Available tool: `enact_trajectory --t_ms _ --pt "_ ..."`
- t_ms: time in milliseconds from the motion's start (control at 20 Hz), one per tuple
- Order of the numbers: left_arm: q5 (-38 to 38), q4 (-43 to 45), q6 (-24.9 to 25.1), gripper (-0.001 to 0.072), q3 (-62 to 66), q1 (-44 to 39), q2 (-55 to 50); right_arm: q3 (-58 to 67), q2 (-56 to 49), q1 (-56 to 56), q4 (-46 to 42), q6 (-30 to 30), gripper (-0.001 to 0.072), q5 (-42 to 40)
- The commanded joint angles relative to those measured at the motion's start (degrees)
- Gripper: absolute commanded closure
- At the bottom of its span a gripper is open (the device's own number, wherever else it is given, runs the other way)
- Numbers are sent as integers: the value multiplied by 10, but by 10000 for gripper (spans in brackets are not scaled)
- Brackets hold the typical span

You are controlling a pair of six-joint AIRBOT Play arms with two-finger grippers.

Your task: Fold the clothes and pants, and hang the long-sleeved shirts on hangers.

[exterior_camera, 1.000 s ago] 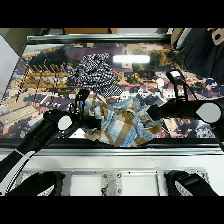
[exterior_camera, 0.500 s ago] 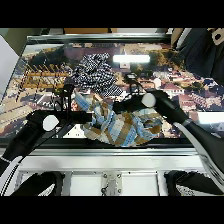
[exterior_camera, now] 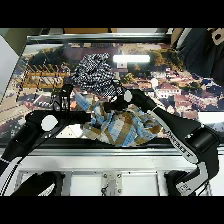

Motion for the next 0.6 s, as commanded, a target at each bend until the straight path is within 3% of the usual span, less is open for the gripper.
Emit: enact_trajectory --t_ms 0,50,100,200,250,350,550 --pt "-1 1 0 694 0 1 0 4 -12 5 4 -2 138 -28" --pt "-3 1 0 694 0 1 0 5 -7 4 3 -7 550 -52" --pt "-3 5 1 694 2 1 2 12 7 1 -16 -31 698 -48" --pt "-14 102 0 694 94 1 24 90 86 -22 -208 -38 698 56" --pt "-14 113 0 695 159 1 31 140 123 -34 -263 -52 699 107" --pt "-12 109 5 694 288 -9 34 235 188 -54 -282 -83 699 176" --pt "-12 154 20 695 492 -78 5 321 316 -63 -298 -45 700 205"
